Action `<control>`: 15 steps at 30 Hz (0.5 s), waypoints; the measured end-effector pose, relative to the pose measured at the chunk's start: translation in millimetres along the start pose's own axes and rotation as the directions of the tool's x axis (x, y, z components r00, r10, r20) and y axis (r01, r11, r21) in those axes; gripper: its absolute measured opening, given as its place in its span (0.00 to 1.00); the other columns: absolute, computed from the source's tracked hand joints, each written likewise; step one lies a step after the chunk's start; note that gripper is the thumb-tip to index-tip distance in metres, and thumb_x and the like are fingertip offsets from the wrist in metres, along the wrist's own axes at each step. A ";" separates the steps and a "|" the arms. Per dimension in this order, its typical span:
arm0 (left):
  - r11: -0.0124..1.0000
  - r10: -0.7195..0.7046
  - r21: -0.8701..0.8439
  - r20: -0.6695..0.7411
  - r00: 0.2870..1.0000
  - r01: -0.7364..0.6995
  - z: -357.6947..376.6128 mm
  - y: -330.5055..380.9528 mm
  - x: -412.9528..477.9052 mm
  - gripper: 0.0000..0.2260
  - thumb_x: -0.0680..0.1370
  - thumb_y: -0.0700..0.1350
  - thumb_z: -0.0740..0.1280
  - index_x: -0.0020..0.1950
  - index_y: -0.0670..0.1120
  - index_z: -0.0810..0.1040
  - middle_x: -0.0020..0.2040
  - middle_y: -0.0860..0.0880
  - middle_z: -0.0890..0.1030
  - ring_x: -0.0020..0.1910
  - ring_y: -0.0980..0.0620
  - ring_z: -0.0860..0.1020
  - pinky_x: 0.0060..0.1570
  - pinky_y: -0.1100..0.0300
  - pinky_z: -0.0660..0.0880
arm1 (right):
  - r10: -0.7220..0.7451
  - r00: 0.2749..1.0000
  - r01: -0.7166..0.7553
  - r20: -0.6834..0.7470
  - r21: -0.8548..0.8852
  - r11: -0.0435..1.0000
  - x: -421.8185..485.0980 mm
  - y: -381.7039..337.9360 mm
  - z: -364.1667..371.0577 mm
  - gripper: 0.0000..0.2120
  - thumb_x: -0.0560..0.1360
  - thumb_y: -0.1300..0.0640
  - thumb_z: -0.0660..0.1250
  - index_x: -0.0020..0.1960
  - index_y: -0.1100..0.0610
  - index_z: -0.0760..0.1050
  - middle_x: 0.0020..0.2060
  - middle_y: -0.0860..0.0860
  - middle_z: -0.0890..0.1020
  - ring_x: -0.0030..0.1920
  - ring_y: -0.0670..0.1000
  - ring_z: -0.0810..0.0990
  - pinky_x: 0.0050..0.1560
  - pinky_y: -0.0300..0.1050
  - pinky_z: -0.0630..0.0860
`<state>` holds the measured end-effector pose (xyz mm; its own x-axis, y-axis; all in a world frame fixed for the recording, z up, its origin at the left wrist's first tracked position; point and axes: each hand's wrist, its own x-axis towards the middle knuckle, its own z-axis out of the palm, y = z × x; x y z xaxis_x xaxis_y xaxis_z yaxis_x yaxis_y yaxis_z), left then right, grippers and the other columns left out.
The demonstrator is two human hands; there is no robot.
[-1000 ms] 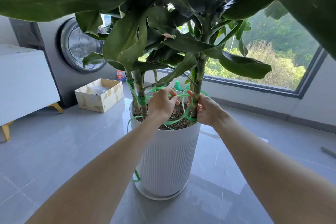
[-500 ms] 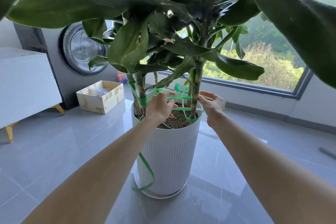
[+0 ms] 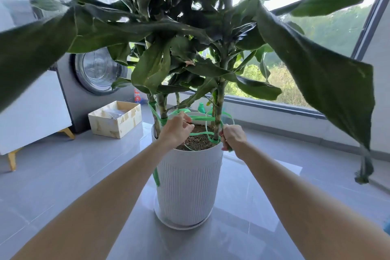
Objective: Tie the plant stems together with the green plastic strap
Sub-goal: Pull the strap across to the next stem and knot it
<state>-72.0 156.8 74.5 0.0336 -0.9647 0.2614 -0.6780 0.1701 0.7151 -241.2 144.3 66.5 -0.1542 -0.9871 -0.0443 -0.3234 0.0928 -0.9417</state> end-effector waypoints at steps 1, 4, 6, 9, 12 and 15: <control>1.000 0.002 0.003 0.006 1.000 -0.002 -2.6 1.0 -1.3 0.10 0.78 0.43 0.66 0.58 0.44 0.73 0.52 0.45 0.81 0.46 0.47 0.81 0.49 0.48 0.79 | 0.011 0.999 -0.012 0.039 0.030 0.999 -5.0 -0.5 -2.2 0.19 0.82 0.59 0.52 0.34 0.60 0.71 0.26 0.54 0.73 0.25 0.51 0.71 0.24 0.39 0.68; 1.000 -0.004 -0.003 0.018 1.000 0.004 -11.9 1.7 -4.0 0.09 0.78 0.43 0.65 0.58 0.44 0.75 0.53 0.45 0.81 0.48 0.47 0.81 0.50 0.50 0.79 | 0.052 0.987 -0.056 0.150 0.021 0.998 -19.1 3.6 -6.5 0.19 0.82 0.60 0.52 0.34 0.61 0.71 0.21 0.54 0.75 0.21 0.50 0.75 0.23 0.36 0.71; 1.000 -0.022 -0.017 0.026 0.999 0.022 -17.7 1.5 -6.1 0.09 0.78 0.43 0.65 0.58 0.45 0.76 0.53 0.45 0.82 0.46 0.46 0.82 0.48 0.50 0.80 | 0.113 0.968 -0.124 0.223 0.036 0.992 -27.8 3.6 -5.6 0.16 0.80 0.63 0.52 0.36 0.61 0.71 0.24 0.55 0.75 0.23 0.51 0.75 0.26 0.39 0.75; 0.999 -0.032 -0.016 0.036 0.999 0.032 -23.7 3.1 -12.0 0.08 0.78 0.42 0.65 0.57 0.44 0.76 0.53 0.46 0.81 0.45 0.47 0.82 0.48 0.50 0.80 | 0.174 0.950 -0.206 0.258 0.106 0.973 -35.2 -3.4 -8.5 0.14 0.79 0.64 0.54 0.37 0.60 0.71 0.25 0.54 0.75 0.24 0.51 0.75 0.27 0.40 0.77; 0.999 -0.038 0.004 0.033 0.999 0.038 -27.7 3.5 -17.2 0.08 0.78 0.42 0.65 0.56 0.44 0.77 0.51 0.45 0.81 0.45 0.45 0.82 0.47 0.50 0.80 | 0.214 0.942 -0.218 0.257 -0.014 0.976 -37.8 -1.5 -18.3 0.14 0.81 0.62 0.54 0.38 0.61 0.71 0.28 0.54 0.76 0.26 0.51 0.76 0.29 0.42 0.77; 0.997 -0.056 0.049 0.022 0.998 0.055 -29.7 -0.4 -22.4 0.06 0.78 0.42 0.65 0.54 0.44 0.78 0.52 0.45 0.81 0.45 0.45 0.82 0.48 0.51 0.80 | 0.249 0.944 -0.210 0.219 -0.186 0.960 -41.0 9.5 -22.5 0.16 0.82 0.55 0.53 0.38 0.59 0.68 0.26 0.53 0.71 0.23 0.50 0.71 0.29 0.44 0.77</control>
<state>-50.6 184.3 87.6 0.0554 -0.9767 0.2071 -0.7104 0.1072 0.6956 -259.0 188.6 66.9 -0.0216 -0.9369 -0.3490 -0.4513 0.3206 -0.8328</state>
